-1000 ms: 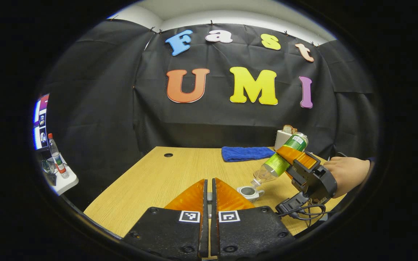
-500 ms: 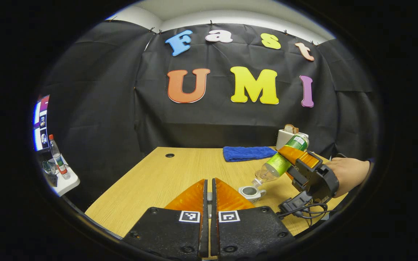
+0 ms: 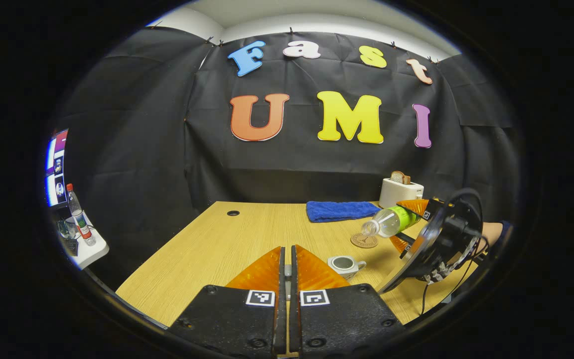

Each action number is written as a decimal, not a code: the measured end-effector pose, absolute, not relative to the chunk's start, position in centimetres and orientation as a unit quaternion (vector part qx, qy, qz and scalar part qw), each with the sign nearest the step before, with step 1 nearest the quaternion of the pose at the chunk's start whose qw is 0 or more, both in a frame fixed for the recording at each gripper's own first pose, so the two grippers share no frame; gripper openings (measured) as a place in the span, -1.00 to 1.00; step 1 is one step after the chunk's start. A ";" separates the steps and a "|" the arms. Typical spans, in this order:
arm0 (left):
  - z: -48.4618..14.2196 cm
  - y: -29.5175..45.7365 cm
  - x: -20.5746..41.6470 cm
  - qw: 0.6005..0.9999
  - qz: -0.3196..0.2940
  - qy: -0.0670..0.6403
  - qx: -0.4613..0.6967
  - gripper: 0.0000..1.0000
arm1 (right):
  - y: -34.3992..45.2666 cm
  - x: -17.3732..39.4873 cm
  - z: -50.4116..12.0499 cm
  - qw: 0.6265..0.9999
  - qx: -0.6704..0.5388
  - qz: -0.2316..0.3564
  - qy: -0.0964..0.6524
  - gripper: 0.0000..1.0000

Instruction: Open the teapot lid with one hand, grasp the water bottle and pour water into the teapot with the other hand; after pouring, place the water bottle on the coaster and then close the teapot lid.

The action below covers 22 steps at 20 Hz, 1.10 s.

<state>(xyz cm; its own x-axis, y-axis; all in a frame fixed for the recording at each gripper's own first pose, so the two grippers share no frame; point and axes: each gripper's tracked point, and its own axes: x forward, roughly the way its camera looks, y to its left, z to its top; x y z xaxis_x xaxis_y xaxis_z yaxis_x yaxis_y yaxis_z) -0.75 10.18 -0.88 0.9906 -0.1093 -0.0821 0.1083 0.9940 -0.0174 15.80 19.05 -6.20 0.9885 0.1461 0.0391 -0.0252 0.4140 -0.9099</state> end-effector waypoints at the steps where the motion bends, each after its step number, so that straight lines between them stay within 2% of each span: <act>1: -0.8 10.2 -0.8 0.998 -0.055 0.042 -0.006 -0.91 | 19.1 15.8 -6.4 0.863 -0.499 0.071 -0.041 0.55; 4: -0.7 10.1 -0.8 0.998 -0.057 0.039 -0.005 -0.91 | 18.3 16.2 -6.8 0.914 -0.390 0.109 0.001 0.55; 5: -0.7 10.1 -0.9 0.998 -0.057 0.040 -0.007 -0.91 | 18.1 16.4 -6.9 0.925 -0.363 0.113 0.011 0.48; 8: -0.7 10.1 -0.9 0.998 -0.055 0.039 -0.007 -0.91 | 16.6 17.2 -5.6 0.952 -0.286 0.107 0.012 0.47; 11: -0.6 9.8 -0.9 0.998 -0.056 0.035 -0.003 -0.91 | 16.1 17.8 -4.5 0.977 -0.186 0.108 0.009 0.55; 15: 0.3 9.8 -0.9 0.998 -0.053 0.018 -0.009 -0.91 | 14.9 19.5 -3.7 0.993 -0.070 0.099 0.014 0.53; 16: 0.6 9.7 -0.9 0.999 -0.052 0.012 -0.010 -0.91 | 14.8 19.8 -4.1 0.994 -0.041 0.102 0.024 0.48; 17: 0.8 9.5 -0.9 0.999 -0.053 0.007 -0.012 -0.90 | 14.5 20.4 -4.6 0.994 -0.013 0.100 0.034 0.53; 18: 1.0 9.3 -1.0 0.998 -0.055 0.004 -0.014 -0.90 | 14.3 21.1 -4.9 0.994 0.011 0.098 0.043 0.48; 22: 1.3 8.8 -0.7 0.998 -0.057 -0.006 -0.015 -0.90 | 14.5 24.0 -6.7 0.989 0.094 0.089 0.067 0.47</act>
<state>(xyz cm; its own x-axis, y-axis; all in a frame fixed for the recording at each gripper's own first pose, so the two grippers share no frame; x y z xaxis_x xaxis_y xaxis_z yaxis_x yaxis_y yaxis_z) -0.73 8.75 1.35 0.9935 -0.1127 0.0132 0.1131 0.9931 -0.0302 24.04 14.45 -6.69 0.9751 0.1887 -0.1165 -0.1633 0.9665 0.1981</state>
